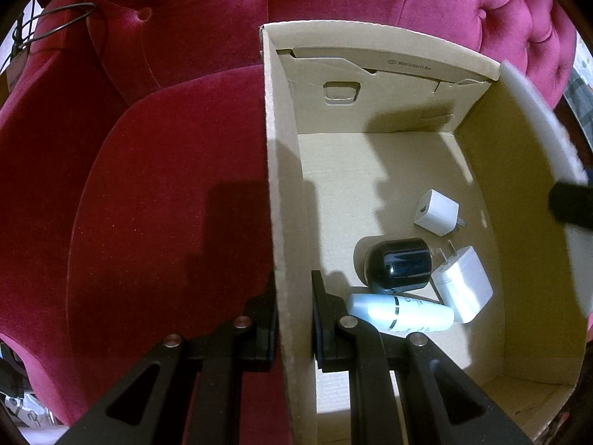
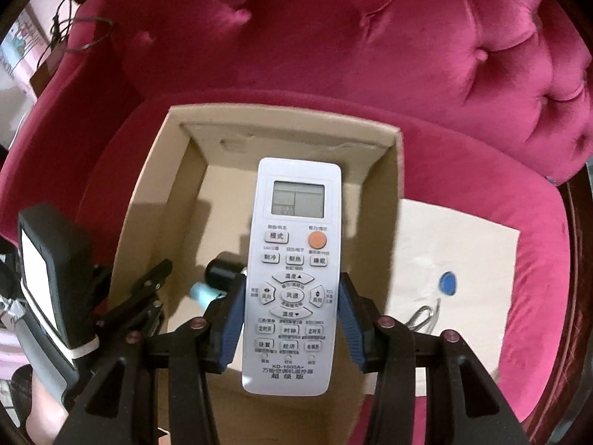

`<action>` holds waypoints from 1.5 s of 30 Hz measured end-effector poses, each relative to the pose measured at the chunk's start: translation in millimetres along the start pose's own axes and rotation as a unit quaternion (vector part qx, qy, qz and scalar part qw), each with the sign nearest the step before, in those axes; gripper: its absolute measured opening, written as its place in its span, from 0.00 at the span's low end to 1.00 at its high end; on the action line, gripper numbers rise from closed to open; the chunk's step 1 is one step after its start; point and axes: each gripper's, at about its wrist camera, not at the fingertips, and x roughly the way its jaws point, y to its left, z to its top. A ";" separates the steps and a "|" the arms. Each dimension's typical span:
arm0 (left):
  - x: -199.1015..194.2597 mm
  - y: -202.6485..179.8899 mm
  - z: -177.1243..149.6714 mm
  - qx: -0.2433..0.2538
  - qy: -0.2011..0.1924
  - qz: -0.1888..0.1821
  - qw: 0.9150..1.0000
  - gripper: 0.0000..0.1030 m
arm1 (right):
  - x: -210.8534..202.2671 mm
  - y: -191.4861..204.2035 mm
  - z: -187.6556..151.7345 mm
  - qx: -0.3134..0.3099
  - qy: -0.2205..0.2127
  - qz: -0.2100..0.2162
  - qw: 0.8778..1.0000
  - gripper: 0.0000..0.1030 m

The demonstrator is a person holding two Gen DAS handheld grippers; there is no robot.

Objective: Organize rigid objects
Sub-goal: 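Lift the white remote with the right tool and carry it over the box, then lower the white remote into the box and open the right tool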

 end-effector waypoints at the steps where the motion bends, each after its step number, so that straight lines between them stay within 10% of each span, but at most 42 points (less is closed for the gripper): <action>1: -0.1 0.1 0.0 0.000 0.000 0.000 1.000 0.15 | 2.0 2.4 -1.6 -0.001 0.001 0.002 1.000 0.48; 45: -0.4 1.8 0.4 0.003 0.000 -0.001 1.000 0.15 | 77.9 24.4 -57.2 0.018 0.047 0.028 0.998 0.51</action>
